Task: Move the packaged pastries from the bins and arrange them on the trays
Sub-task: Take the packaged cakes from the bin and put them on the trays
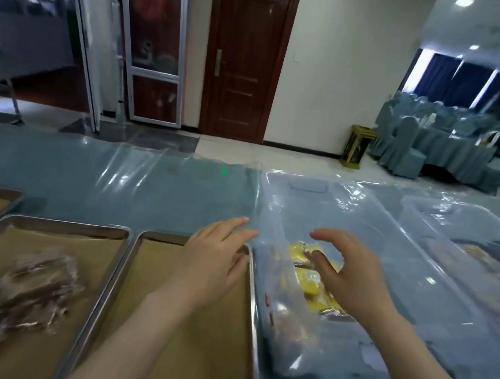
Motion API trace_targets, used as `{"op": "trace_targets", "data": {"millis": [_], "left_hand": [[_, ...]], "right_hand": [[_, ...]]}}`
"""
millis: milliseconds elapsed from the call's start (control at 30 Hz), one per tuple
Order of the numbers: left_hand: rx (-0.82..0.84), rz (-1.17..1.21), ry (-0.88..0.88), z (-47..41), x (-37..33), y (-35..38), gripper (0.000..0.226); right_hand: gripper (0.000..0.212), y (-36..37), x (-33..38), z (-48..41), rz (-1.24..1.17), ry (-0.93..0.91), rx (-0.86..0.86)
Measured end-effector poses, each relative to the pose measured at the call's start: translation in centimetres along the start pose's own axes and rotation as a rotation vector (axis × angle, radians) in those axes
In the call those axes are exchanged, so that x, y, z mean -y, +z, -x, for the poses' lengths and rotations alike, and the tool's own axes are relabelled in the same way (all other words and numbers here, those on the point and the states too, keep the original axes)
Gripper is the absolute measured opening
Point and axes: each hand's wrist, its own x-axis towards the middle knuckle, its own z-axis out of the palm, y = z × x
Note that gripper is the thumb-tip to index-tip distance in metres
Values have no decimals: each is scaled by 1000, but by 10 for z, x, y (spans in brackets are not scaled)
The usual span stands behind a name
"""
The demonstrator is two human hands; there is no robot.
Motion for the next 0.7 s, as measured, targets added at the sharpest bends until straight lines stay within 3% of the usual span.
{"op": "trace_targets", "data": {"millis": [167, 300, 500, 633, 700], "left_hand": [[69, 119, 38, -23, -16, 37, 36], [115, 179, 44, -41, -27, 63, 35], [244, 151, -110, -87, -41, 99, 43], [380, 12, -384, -109, -45, 129, 63], [391, -64, -433, -108, -42, 140, 67]], "right_hand": [[31, -18, -55, 5, 58, 157, -37], [32, -30, -92, 7, 115, 173, 40], [41, -32, -154, -42, 283, 169, 454], [58, 1, -195, -90, 509, 40, 811], [61, 28, -213, -104, 651, -130, 925]]}}
